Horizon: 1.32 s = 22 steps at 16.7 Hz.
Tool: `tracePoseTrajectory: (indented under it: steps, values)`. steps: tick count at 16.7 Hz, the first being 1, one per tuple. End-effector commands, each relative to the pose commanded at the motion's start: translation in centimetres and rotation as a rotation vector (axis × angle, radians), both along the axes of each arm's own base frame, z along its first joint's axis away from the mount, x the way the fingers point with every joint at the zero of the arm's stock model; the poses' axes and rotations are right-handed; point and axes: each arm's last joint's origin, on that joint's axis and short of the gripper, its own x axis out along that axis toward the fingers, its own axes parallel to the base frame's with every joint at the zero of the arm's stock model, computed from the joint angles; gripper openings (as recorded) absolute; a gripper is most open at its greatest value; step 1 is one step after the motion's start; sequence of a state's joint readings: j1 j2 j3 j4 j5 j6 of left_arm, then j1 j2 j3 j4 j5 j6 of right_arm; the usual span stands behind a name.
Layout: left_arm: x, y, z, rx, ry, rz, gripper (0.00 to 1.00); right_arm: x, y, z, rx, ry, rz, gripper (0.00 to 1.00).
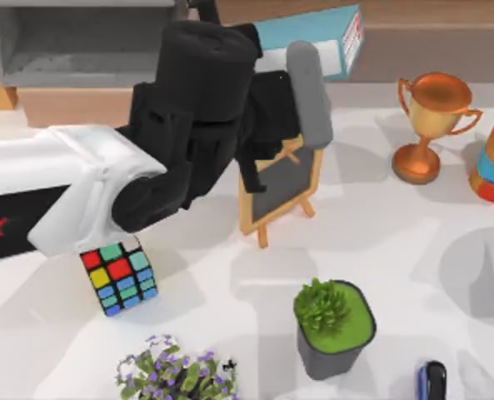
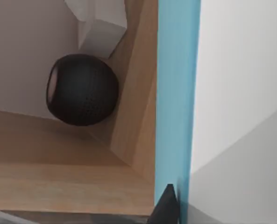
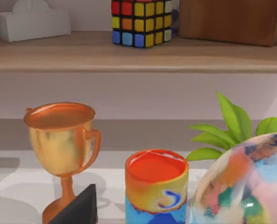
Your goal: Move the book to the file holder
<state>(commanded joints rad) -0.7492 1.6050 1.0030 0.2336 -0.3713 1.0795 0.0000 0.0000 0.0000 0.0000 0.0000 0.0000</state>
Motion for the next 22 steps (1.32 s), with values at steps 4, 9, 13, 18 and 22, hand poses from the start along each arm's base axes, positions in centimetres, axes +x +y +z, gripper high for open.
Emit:
tracePoseTrajectory:
  steps: [4, 9, 13, 18, 22]
  values:
    - [0.1, 5.8, -3.5, 0.156, -0.036, 0.011, 0.0, 0.0, 0.0, 0.0, 0.0, 0.0, 0.0, 1.0]
    - [3.5, 12.1, -6.4, 0.272, -0.104, 0.109, 0.0, 0.0, 0.0, 0.0, 0.0, 0.0, 0.0, 1.0]
    - [5.9, 15.7, -8.0, 0.316, -0.139, 0.185, 0.0, 0.0, 0.0, 0.0, 0.0, 0.0, 0.0, 1.0]
    - [6.3, 16.3, -8.4, 0.324, -0.138, 0.196, 0.0, 0.0, 0.0, 0.0, 0.0, 0.0, 0.0, 1.0]
    - [6.6, 16.2, -8.6, 0.327, -0.136, 0.193, 0.0, 0.0, 0.0, 0.0, 0.0, 0.0, 0.0, 1.0]
